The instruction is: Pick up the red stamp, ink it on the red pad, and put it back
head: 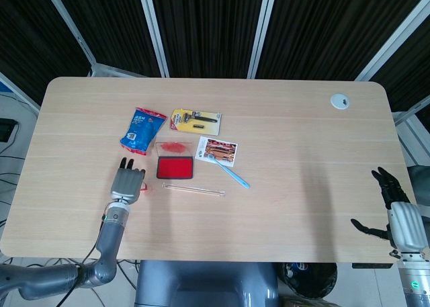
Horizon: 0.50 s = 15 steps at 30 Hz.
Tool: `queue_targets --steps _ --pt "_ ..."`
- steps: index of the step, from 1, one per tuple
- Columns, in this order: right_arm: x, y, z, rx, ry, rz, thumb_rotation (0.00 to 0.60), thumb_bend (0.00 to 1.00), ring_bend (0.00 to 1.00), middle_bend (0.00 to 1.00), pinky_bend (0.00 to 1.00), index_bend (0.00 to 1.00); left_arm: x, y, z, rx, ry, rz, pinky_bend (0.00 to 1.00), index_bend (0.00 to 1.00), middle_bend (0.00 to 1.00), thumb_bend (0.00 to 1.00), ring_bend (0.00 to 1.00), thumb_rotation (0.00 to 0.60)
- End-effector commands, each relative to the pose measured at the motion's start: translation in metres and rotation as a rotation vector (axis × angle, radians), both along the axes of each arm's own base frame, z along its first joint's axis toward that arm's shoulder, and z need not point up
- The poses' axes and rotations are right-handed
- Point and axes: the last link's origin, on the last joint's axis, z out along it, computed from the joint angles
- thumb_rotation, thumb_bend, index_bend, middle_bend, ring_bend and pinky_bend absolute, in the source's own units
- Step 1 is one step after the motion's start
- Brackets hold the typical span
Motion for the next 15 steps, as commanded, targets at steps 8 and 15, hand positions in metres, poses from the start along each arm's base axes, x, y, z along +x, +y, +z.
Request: queue_targets --steps 8,15 --pt "0.0001 0.0001 0.0001 0.0 -0.003 0.0 0.6 0.1 0.0 0.0 0.19 0.0 -0.0011 -0.0008 -0.002 -0.006 -0.002 0.004 0.09 0.44 0.45 0.31 0.1 0.6" --pt "0.0002 0.0001 0.0 0.0 -0.004 -0.001 0.6 0.11 0.0 0.0 0.19 0.0 -0.001 0.0001 -0.0023 -0.005 -0.001 -0.001 0.1 0.47 0.48 0.34 0.11 0.6"
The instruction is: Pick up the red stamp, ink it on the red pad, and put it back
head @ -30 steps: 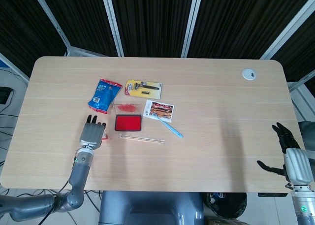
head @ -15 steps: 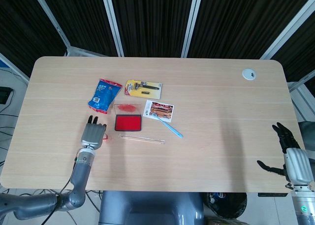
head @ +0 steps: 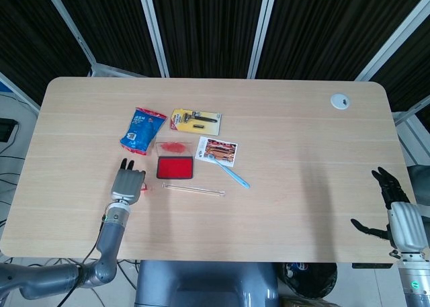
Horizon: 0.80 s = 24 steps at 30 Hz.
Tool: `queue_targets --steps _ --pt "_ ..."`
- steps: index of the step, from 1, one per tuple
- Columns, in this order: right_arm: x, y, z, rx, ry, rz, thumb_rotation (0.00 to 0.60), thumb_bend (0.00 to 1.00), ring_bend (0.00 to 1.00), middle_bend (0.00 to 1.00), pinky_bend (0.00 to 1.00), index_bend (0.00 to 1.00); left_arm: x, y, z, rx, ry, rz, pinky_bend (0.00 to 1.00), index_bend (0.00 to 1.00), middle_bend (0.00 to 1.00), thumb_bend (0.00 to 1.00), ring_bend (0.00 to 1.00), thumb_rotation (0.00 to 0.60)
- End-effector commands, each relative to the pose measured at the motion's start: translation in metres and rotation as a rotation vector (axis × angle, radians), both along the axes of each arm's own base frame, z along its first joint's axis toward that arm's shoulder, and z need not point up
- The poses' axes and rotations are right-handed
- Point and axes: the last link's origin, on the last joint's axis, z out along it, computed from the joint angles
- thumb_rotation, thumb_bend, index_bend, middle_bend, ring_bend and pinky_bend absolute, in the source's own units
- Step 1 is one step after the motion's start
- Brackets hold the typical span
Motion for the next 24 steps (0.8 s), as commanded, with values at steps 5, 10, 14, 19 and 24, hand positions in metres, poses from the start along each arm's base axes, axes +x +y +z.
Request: queue_targets --steps 5,10,14,19,24 --pt "0.0 0.0 0.0 -0.001 -0.002 0.0 0.6 0.11 0.0 0.0 0.18 0.0 -0.001 0.0 -0.001 -0.003 0.002 0.001 0.1 0.49 0.5 0.37 0.13 0.6" --pt "0.0 0.0 0.0 -0.002 -0.002 0.0 0.6 0.12 0.0 0.0 0.19 0.0 0.0 0.001 -0.001 -0.001 0.001 -0.006 0.12 0.53 0.54 0.49 0.15 0.6" --pt "0.0 0.0 0.0 -0.003 -0.002 0.0 0.6 0.12 0.0 0.0 0.19 0.0 0.002 0.0 0.0 0.006 -0.005 -0.023 0.18 0.56 0.57 0.56 0.2 0.6" --pt "0.0 0.0 0.0 -0.002 -0.003 0.0 0.6 0.12 0.0 0.0 0.19 0.0 0.008 0.0 0.002 0.021 -0.009 -0.073 0.4 0.6 0.6 0.59 0.35 0.6" --pt "0.0 0.0 0.0 -0.003 -0.004 -0.001 0.6 0.12 0.0 0.0 0.19 0.0 0.017 0.003 0.004 0.037 0.049 -0.204 0.47 0.61 0.62 0.6 0.4 0.6"
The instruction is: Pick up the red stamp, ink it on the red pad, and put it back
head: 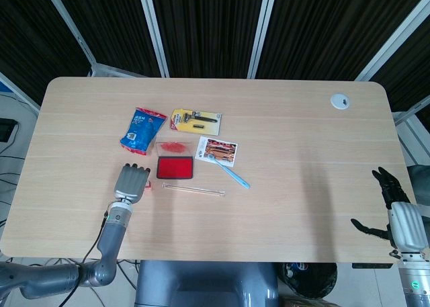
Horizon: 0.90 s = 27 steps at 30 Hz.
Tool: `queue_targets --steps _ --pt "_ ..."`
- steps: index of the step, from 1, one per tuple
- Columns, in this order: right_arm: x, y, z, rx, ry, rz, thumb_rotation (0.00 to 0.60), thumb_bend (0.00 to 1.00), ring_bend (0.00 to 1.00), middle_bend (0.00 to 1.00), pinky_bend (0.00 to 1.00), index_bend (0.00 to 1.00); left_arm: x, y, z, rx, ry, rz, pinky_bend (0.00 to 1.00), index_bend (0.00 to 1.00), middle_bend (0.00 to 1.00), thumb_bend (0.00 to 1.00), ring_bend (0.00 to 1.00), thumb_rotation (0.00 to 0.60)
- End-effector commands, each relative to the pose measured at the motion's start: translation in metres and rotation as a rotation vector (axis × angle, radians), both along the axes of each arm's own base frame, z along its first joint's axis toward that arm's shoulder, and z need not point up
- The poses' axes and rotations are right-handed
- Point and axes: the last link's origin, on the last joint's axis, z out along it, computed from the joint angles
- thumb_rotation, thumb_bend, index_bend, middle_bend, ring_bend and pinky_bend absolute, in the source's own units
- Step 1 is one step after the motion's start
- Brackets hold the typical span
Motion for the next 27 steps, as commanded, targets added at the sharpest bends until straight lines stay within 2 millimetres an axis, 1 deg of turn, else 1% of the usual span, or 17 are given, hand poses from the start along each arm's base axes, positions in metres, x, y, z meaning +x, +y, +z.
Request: queue_targets --steps 1,12,18,27 --pt "0.0 0.0 0.0 0.0 -0.001 0.0 0.6 0.12 0.0 0.0 0.19 0.0 0.006 0.003 0.001 0.012 0.041 -0.086 0.47 0.61 0.62 0.6 0.4 0.6" --pt "-0.001 -0.001 0.0 0.0 -0.003 -0.005 0.6 0.13 0.0 0.0 0.19 0.0 0.034 0.019 -0.004 0.024 0.035 -0.138 0.48 0.63 0.63 0.6 0.41 0.6" --pt "-0.001 -0.001 0.0 0.002 -0.007 -0.007 0.6 0.13 0.0 0.0 0.19 0.0 0.045 0.026 -0.009 0.025 0.035 -0.14 0.49 0.64 0.64 0.6 0.43 0.6" --pt "-0.002 -0.001 0.001 0.005 -0.014 -0.01 0.6 0.13 0.0 0.0 0.18 0.0 0.054 0.043 -0.025 0.022 0.091 -0.13 0.5 0.65 0.66 0.61 0.44 0.6"
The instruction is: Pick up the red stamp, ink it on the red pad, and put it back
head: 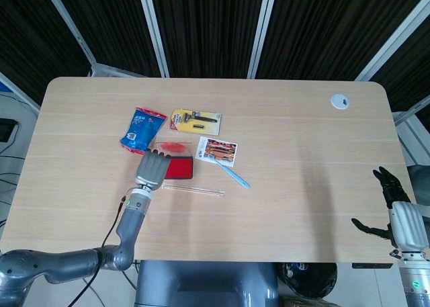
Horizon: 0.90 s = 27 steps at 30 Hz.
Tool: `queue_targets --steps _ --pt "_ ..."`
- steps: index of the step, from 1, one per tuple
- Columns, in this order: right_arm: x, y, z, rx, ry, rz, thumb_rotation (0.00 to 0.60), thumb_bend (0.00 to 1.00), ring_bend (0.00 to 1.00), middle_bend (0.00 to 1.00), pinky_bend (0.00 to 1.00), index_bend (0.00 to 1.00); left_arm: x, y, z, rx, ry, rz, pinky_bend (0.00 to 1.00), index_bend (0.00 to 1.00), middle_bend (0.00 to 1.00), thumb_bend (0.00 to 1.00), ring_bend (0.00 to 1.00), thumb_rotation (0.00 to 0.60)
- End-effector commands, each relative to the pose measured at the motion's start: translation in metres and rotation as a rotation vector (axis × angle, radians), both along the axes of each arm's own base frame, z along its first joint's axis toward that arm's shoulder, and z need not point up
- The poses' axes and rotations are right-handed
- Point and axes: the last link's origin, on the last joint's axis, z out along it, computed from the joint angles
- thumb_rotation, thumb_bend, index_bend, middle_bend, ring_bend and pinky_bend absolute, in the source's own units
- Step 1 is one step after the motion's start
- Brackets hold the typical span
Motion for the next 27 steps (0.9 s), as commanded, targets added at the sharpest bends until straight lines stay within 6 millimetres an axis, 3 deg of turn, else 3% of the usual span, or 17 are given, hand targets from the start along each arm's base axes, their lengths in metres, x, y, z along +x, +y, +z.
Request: queue_targets --steps 1,27 --pt "0.0 0.0 0.0 0.001 -0.002 -0.001 0.6 0.13 0.0 0.0 0.18 0.0 0.004 0.006 -0.008 -0.003 0.017 0.005 0.5 0.65 0.66 0.61 0.44 0.6" --pt "-0.001 -0.001 0.0 0.009 -0.018 -0.008 0.6 0.13 0.0 0.0 0.19 0.0 0.007 0.017 -0.035 -0.042 0.054 0.016 0.53 0.68 0.69 0.62 0.47 0.6"
